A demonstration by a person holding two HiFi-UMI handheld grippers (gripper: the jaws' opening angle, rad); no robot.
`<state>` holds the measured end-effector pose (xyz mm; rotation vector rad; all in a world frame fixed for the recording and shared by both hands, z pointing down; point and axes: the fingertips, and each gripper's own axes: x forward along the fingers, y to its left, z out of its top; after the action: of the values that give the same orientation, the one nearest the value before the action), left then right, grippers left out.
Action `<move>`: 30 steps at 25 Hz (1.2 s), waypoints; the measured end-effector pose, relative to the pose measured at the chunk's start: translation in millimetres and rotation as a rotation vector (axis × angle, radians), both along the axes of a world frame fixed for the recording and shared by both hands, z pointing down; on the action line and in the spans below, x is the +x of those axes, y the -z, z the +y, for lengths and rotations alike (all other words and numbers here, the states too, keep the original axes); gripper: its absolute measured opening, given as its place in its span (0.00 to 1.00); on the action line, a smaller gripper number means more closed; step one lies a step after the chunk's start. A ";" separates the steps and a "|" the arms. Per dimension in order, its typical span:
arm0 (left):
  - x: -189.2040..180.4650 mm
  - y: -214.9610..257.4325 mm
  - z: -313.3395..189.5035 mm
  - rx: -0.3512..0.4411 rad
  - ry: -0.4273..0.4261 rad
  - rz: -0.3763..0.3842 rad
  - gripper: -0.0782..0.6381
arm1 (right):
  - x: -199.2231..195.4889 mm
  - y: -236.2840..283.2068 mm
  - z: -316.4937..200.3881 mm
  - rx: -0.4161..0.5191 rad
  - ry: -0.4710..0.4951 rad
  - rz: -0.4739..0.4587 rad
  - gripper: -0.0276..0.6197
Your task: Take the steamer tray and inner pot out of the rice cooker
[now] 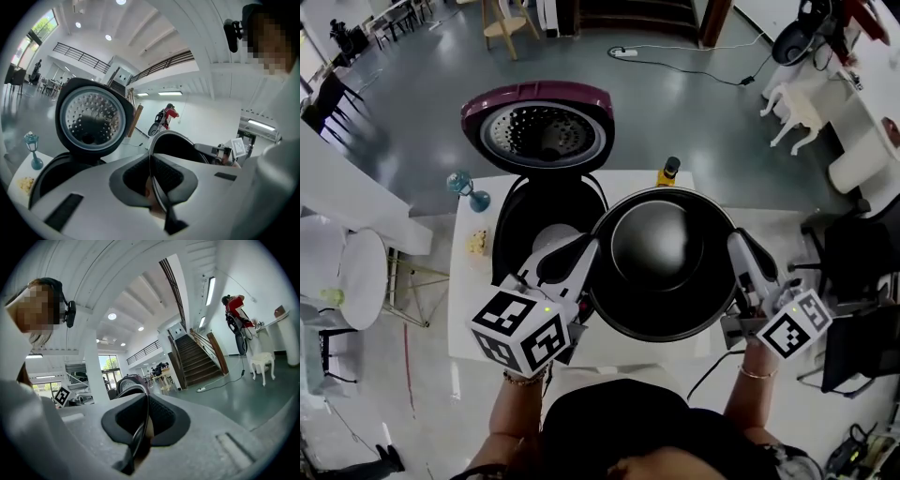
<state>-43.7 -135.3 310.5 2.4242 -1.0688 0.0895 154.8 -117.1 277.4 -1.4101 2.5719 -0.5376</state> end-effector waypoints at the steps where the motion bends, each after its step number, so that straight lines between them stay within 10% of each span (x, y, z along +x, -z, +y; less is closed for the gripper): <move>1: 10.4 -2.8 3.4 -0.008 -0.003 0.001 0.14 | 10.6 -3.4 3.3 -0.008 -0.002 -0.005 0.08; 30: 89.0 -132.6 103.5 -0.342 0.123 -0.003 0.14 | 92.3 -158.2 79.0 -0.379 0.079 -0.158 0.08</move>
<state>45.3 -31.8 443.1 2.0501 -1.1015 0.2161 247.1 -38.1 435.6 -1.3050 2.4959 -1.1499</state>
